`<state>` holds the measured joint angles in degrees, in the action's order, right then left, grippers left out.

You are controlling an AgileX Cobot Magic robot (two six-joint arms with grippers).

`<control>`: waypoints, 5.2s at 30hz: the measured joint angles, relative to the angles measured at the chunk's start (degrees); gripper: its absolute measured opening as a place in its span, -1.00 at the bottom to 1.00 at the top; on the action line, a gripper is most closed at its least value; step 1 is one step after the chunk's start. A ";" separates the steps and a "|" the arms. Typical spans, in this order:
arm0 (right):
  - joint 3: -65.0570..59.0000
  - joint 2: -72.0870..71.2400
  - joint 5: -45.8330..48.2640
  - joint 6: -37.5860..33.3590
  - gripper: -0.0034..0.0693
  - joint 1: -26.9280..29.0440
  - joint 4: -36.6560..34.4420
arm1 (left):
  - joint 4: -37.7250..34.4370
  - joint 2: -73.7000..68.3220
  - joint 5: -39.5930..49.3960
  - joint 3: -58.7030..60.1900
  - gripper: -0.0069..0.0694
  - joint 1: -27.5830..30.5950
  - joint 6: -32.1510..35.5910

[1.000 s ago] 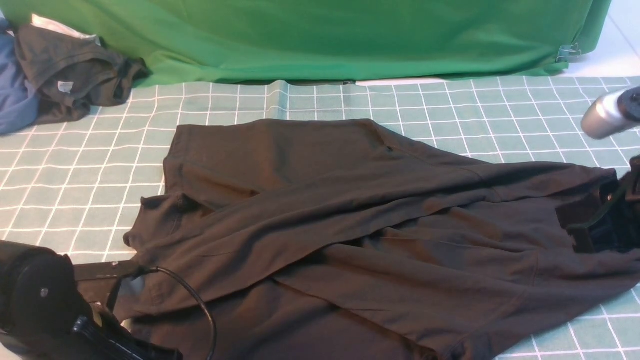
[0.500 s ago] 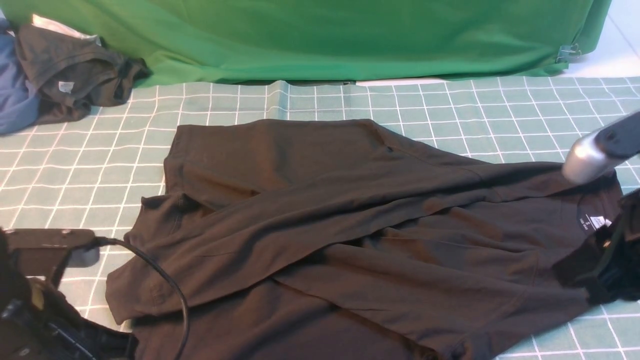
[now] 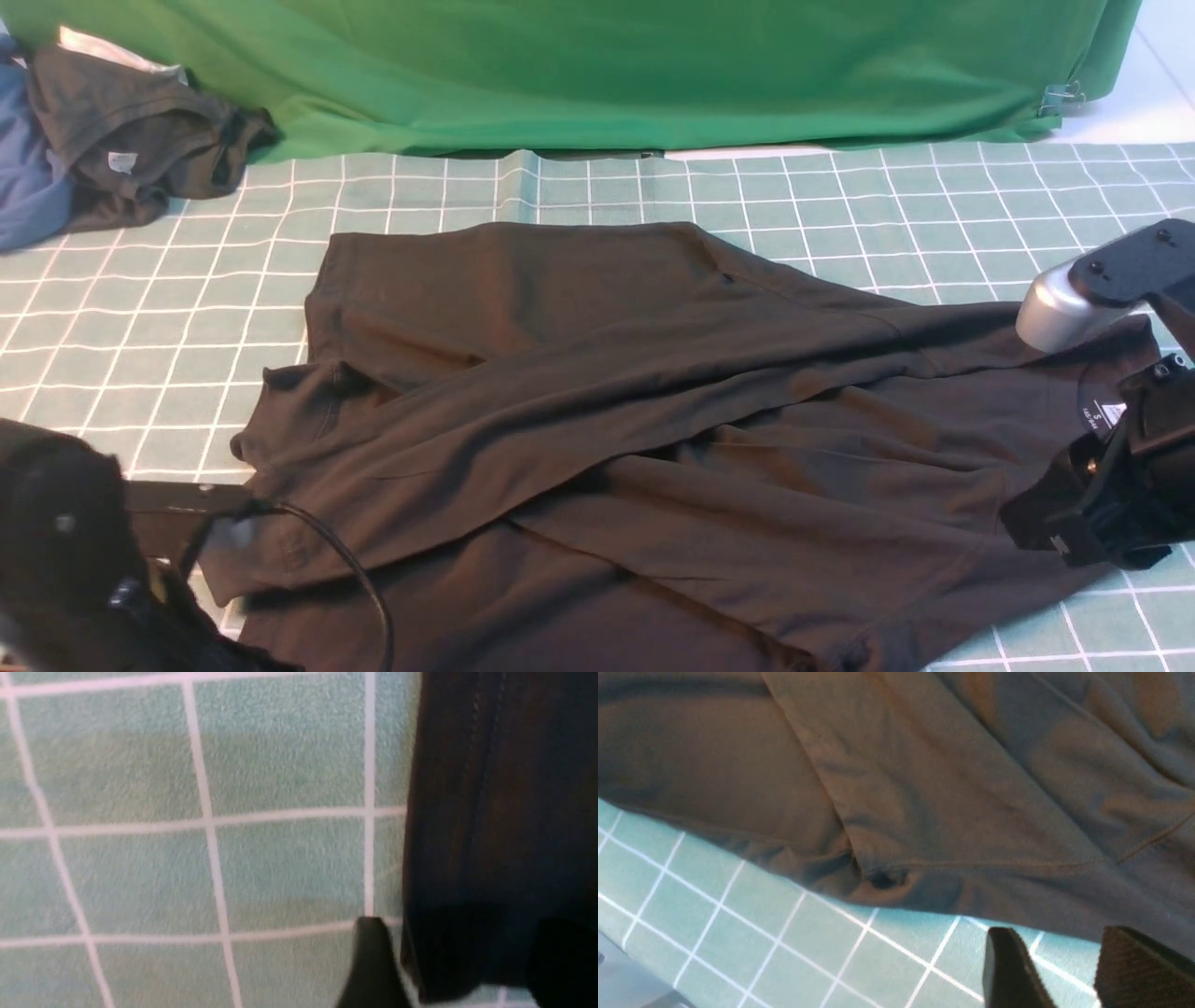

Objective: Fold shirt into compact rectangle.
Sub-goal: 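Grasp the near edge of the shirt at its hem and shoulder corners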

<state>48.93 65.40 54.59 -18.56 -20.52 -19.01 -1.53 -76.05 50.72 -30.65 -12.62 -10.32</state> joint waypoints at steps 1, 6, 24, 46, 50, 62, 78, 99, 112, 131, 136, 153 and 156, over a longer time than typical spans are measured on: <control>0.00 0.00 -0.54 0.00 -0.18 0.00 0.00 | -0.06 -1.31 -1.25 0.00 0.41 0.00 0.06; 0.00 0.00 -2.18 0.00 -0.18 0.00 0.00 | -0.31 -5.91 -2.15 0.00 0.54 0.00 0.01; 5.56 0.36 4.81 -0.22 -0.33 0.00 7.46 | 2.33 0.83 5.44 -3.97 -0.81 0.00 0.93; 6.98 22.60 0.40 -1.09 0.56 -16.76 11.00 | 5.14 10.49 11.47 -5.28 -0.80 0.00 -1.02; 6.98 28.55 -0.64 -1.02 0.70 -17.27 11.39 | 5.14 10.49 11.47 -5.28 -0.80 0.00 -1.02; 1.75 32.95 -10.97 -1.10 0.27 -21.24 12.13 | 5.15 10.49 11.00 -5.28 -0.80 0.00 -1.10; 1.60 21.57 -2.03 0.52 -0.80 -21.19 13.03 | 4.69 11.30 14.64 -15.63 -0.80 0.00 -3.23; 30.97 35.58 1.02 -4.83 -0.82 -2.60 12.62 | -0.91 -18.39 9.09 -48.58 -0.80 14.02 -0.09; 46.93 49.77 11.59 -2.72 -0.82 -1.28 12.56 | -7.01 -26.89 18.26 -59.31 -0.80 15.88 4.89; 47.03 49.77 14.60 -3.14 -0.82 -1.28 6.35 | -3.36 -16.34 7.74 -30.27 0.01 3.13 -7.60; 47.03 49.77 14.55 -3.14 -0.82 -1.28 5.81 | -4.48 -16.34 1.88 -30.27 0.46 3.13 -14.63; 47.03 49.77 14.49 -3.27 -0.82 -1.28 5.63 | -3.83 -23.32 -2.29 -30.27 0.11 3.13 -25.11; 47.03 49.77 14.49 -3.43 -0.82 -1.28 5.63 | -3.54 -23.32 -0.30 -31.17 -0.50 3.13 -22.11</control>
<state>95.96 115.17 69.08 -21.98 -21.80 -13.38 -5.07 -99.37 50.42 -61.82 -9.49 -32.43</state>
